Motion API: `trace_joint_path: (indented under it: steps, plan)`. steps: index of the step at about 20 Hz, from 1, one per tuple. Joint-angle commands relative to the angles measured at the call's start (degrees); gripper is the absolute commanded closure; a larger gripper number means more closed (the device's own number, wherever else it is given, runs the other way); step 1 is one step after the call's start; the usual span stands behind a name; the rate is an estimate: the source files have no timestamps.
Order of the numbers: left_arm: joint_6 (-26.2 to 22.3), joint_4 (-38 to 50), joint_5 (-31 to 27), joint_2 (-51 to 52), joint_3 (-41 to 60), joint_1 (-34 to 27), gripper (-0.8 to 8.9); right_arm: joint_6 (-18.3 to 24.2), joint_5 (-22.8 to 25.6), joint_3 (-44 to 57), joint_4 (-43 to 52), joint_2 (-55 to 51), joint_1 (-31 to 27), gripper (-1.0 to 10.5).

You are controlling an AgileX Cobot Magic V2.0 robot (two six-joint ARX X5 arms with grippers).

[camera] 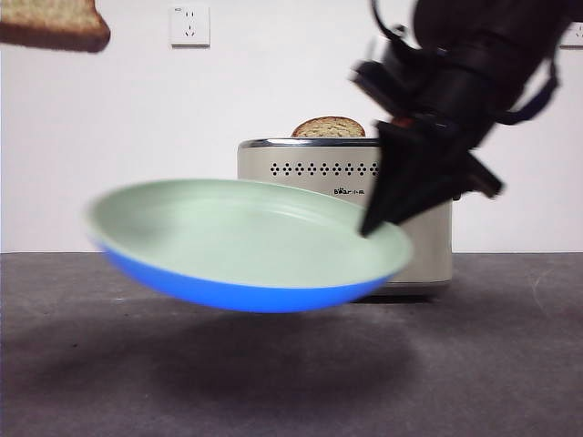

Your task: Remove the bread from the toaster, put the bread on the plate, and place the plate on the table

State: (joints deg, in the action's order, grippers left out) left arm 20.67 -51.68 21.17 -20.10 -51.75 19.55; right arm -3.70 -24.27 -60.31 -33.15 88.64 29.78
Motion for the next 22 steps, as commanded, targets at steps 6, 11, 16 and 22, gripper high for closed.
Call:
trace_joint_path:
  steps: [6, 11, 16, 22]
  plan:
    - [0.2, 8.0, 6.2, -9.3, 5.8, -0.2, 8.22, -7.4, 3.7, 0.0, 8.0, 0.0, 11.5, 9.6]
    - [-4.0, 11.4, 7.7, -21.3, 8.3, -0.2, 8.22, -7.8, 5.1, 0.0, 8.0, 0.0, 11.9, 9.6]
    - [-4.1, 20.3, 12.2, -34.0, 8.3, -0.2, 8.22, -7.8, 4.8, 0.0, 7.8, 0.0, 11.9, 9.6]
    - [-5.9, 19.5, 12.7, -41.8, 8.3, -0.2, 8.16, -7.1, 5.0, 0.0, 7.3, 0.0, 11.9, 9.6]
